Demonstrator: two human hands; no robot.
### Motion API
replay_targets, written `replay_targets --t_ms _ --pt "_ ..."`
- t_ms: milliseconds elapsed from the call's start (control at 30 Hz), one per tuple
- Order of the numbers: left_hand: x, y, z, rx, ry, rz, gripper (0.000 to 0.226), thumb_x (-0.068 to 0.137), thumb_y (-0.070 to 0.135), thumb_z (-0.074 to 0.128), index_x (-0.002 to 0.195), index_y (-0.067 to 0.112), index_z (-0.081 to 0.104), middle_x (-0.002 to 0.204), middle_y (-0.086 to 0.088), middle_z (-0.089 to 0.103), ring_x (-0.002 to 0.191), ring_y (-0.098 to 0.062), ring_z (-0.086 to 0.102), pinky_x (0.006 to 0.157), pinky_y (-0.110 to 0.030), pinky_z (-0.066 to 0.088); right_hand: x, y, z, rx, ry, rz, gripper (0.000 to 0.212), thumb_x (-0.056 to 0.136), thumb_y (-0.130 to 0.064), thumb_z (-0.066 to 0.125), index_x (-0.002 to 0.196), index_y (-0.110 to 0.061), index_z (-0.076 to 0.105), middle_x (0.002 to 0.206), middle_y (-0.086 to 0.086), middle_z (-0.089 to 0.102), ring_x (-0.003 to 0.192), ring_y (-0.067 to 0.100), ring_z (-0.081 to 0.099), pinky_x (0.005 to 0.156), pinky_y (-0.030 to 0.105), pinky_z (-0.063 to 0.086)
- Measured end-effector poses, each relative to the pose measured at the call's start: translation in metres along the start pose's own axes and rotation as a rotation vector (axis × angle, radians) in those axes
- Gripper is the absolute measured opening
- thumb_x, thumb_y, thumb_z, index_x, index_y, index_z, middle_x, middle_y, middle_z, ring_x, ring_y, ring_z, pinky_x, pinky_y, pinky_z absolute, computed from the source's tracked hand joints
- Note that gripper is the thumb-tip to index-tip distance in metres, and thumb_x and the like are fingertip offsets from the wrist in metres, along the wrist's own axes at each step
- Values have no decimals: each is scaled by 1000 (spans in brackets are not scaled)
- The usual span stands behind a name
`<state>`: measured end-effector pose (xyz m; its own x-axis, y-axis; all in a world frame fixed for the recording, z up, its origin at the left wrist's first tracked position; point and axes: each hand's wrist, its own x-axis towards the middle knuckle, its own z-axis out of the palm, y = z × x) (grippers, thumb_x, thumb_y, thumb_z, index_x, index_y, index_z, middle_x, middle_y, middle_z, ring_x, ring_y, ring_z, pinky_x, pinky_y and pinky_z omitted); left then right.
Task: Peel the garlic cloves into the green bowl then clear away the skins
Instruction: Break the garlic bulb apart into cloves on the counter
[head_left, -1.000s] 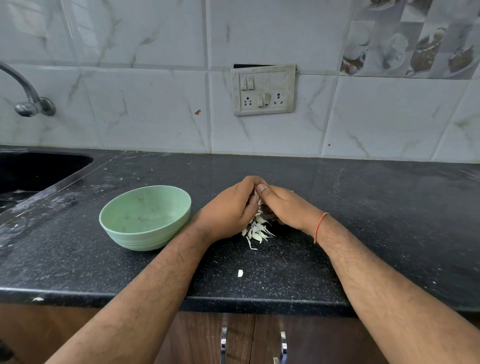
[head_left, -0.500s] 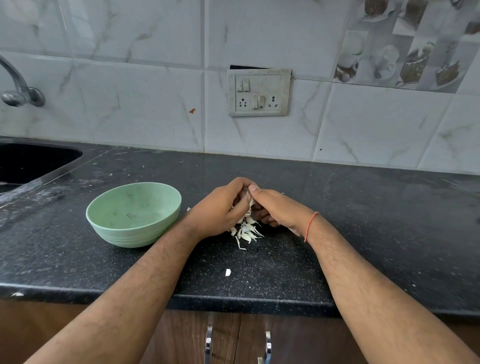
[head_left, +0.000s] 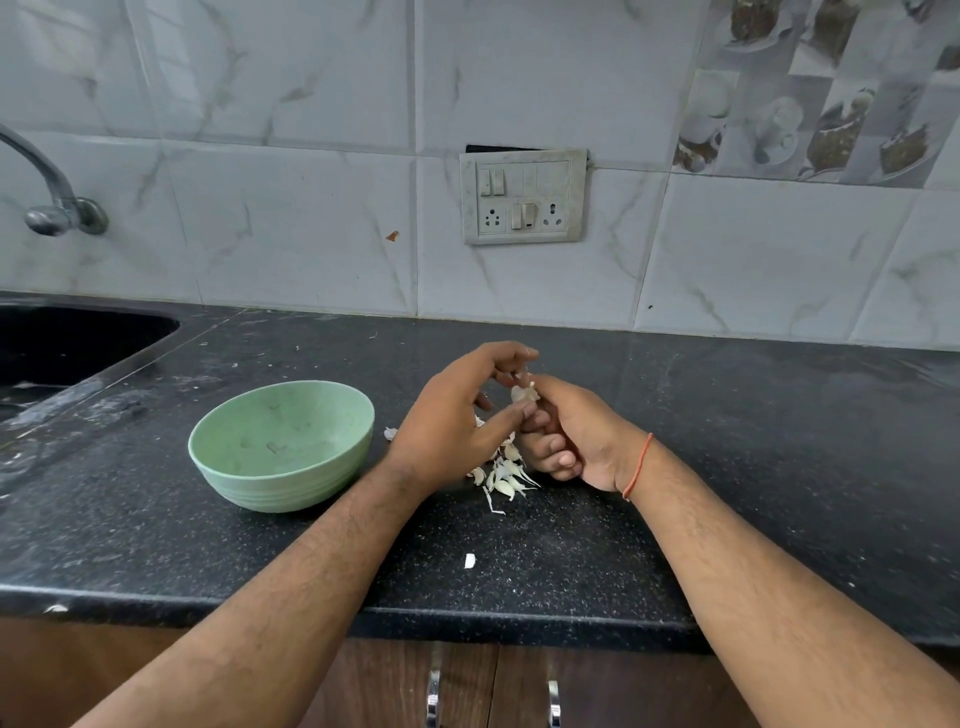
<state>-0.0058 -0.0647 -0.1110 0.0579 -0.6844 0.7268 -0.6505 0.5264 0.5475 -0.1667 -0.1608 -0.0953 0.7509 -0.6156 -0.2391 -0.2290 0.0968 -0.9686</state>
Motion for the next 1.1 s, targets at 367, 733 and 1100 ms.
replay_targets --t_ms 367,733,1100 --pt "4 -1 4 -41 -10 -21 48 92 15 82 130 35 60 106 18 66 105 -16 67 77 -44 61 3 -2 0 87 -53 116 50 100 -54 43 59 -29 30 46 -8 24 36 6 20 41 15 7" --pt "3 -7 6 -55 -93 -15 50 100 9 70 141 35 58 109 16 59 92 -14 62 57 -28 47 -2 -2 8 81 9 79 58 100 -60 48 53 -28 36 48 -8 23 37 5 18 44 17 5" --pt "2 -15 8 -32 -177 -20 37 108 15 59 141 31 56 94 25 65 86 -1 63 82 -16 46 2 1 4 167 19 82 60 102 -69 42 60 -28 32 48 -8 24 35 4 21 39 12 11"
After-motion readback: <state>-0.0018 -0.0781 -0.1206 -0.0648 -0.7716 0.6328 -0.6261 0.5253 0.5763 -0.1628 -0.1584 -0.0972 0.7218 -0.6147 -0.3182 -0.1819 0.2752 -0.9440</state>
